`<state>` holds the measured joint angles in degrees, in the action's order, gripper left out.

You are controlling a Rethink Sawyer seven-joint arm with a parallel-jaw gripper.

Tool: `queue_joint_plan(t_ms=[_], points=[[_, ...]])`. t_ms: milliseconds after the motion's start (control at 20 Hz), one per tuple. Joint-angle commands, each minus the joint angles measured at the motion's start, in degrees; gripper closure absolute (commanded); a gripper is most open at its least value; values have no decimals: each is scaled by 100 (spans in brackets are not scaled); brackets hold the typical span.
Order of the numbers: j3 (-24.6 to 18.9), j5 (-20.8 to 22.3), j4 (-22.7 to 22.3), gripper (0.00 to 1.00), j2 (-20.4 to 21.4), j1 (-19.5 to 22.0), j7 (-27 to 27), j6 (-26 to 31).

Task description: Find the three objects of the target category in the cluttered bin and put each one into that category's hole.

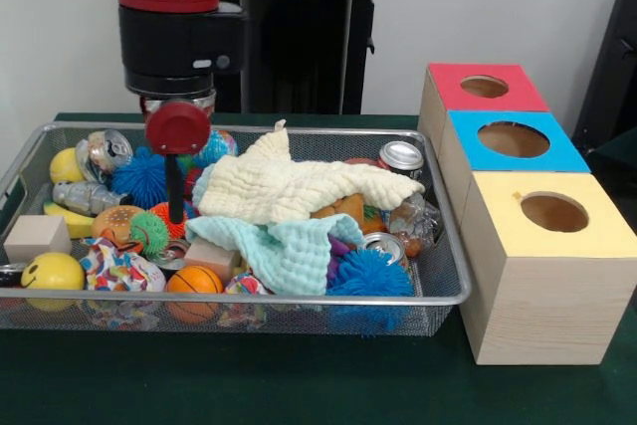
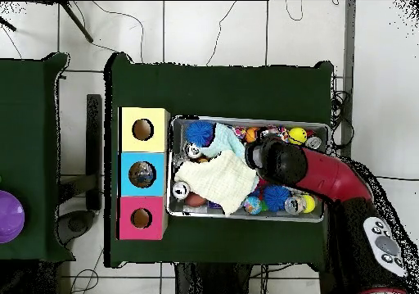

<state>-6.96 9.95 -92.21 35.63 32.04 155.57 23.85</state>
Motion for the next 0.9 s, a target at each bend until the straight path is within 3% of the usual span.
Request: queue_joint_plan(t_ms=[50,450,900], points=[[-1051,690,-270,0,-220,786,-1784,-33],[-1717,1201,-328,0,-271,1776,-2090,198],[-1818,1553,-57,0,-544,1733,-1778,176]])
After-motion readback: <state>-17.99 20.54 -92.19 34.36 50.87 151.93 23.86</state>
